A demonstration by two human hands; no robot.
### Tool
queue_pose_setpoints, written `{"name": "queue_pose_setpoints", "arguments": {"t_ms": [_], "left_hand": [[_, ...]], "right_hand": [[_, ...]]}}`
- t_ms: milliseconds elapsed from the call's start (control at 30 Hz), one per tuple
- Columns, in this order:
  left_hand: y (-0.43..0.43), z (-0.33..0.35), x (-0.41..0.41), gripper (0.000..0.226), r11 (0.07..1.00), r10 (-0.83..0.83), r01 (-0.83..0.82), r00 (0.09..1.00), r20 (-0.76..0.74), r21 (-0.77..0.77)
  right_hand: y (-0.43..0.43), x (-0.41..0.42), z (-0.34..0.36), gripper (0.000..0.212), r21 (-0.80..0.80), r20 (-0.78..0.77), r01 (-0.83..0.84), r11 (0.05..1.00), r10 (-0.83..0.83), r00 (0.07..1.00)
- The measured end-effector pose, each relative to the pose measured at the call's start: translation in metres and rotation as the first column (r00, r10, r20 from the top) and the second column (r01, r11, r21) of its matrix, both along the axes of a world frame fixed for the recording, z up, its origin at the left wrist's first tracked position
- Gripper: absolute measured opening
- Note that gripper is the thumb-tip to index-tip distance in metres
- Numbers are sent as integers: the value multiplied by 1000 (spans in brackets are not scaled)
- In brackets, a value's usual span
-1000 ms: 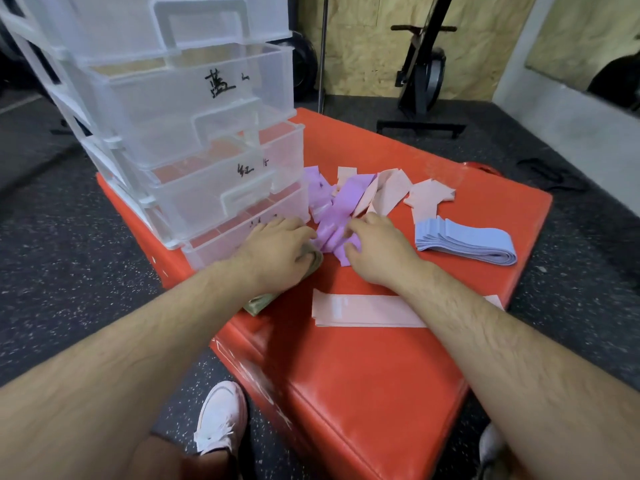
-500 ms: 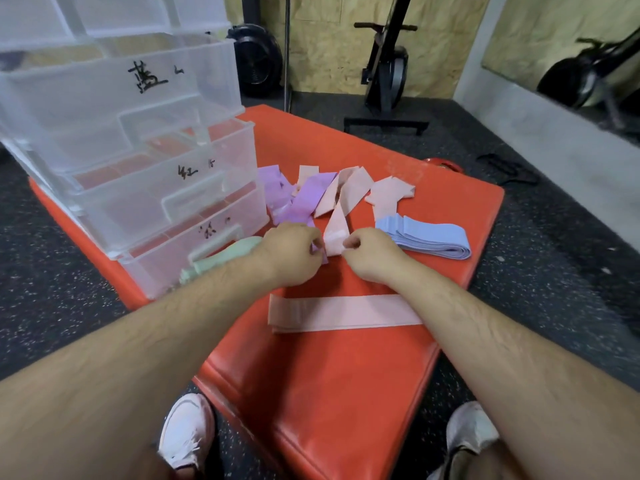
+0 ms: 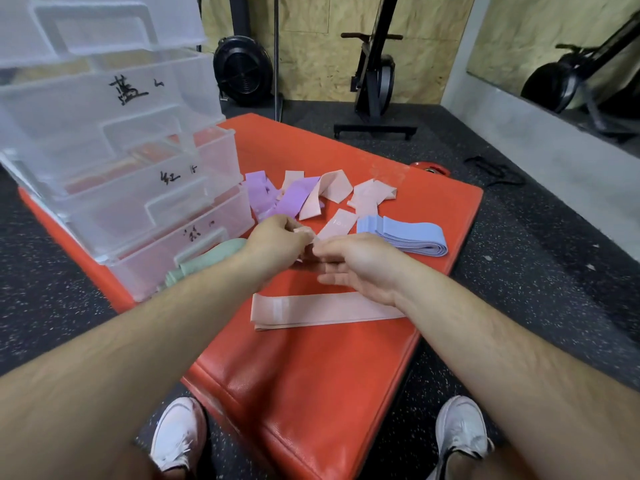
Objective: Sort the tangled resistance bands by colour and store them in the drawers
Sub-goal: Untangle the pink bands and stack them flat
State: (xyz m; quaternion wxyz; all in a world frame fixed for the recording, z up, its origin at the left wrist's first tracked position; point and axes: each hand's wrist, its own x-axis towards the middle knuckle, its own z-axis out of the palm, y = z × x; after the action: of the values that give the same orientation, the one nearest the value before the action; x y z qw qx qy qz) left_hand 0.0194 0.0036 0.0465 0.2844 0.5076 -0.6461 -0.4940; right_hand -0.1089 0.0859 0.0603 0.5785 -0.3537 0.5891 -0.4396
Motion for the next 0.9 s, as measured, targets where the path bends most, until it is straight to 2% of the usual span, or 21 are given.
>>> {"name": "queue_pose_setpoints", "arguments": {"t_ms": [33,67,100,133,167,200,267,333,433,600,733,900], "left_hand": [[1,2,3,9,995,5,4,996,88,-95],[1,4,6,13,979,-4,42,982,187,-198],[3,7,9,16,952,-13,99,959,285,-290],[5,9,13,17,920,-18,157,932,363,-359],[8,11,16,18,894,-29,204,915,402,-399],[11,12,19,18,879,-49,237,908,415,-414],[16,11,25,19,854,-81,275,908,411,-441],[16,9,33,23,848,-56,254,916,398,-466],[11,8,46,16,861,7,175,935,354,-478],[8,17,69,8,888,3,118,965,262,-445],[6,25,84,12,903,-30,106,982,184,-417],[0,36,99,13,939,-18,51,995,100,-340]], "right_hand": [[1,0,0,21,-2,-115,-8,1000,7,993],[0,-3,-2,23,-26,-306,-9,1000,0,952],[-2,-8,-6,25,-81,-555,-24,996,-25,832],[-5,-12,-9,27,-160,-757,-82,984,-69,650],[-8,-15,-13,30,-226,-850,-176,958,-105,516],[-11,-15,-15,33,-260,-870,-269,928,-104,481],[-16,-10,-18,38,-287,-820,-379,880,-21,572],[-22,0,-18,29,-267,-790,-400,877,39,612],[-32,9,-19,5,-244,-813,-396,885,36,581],[-35,9,-7,14,-225,-825,-410,884,51,563],[-34,2,-5,16,-188,-856,-452,872,80,510],[-27,-16,-10,19,-58,-926,-463,884,126,357]]}}
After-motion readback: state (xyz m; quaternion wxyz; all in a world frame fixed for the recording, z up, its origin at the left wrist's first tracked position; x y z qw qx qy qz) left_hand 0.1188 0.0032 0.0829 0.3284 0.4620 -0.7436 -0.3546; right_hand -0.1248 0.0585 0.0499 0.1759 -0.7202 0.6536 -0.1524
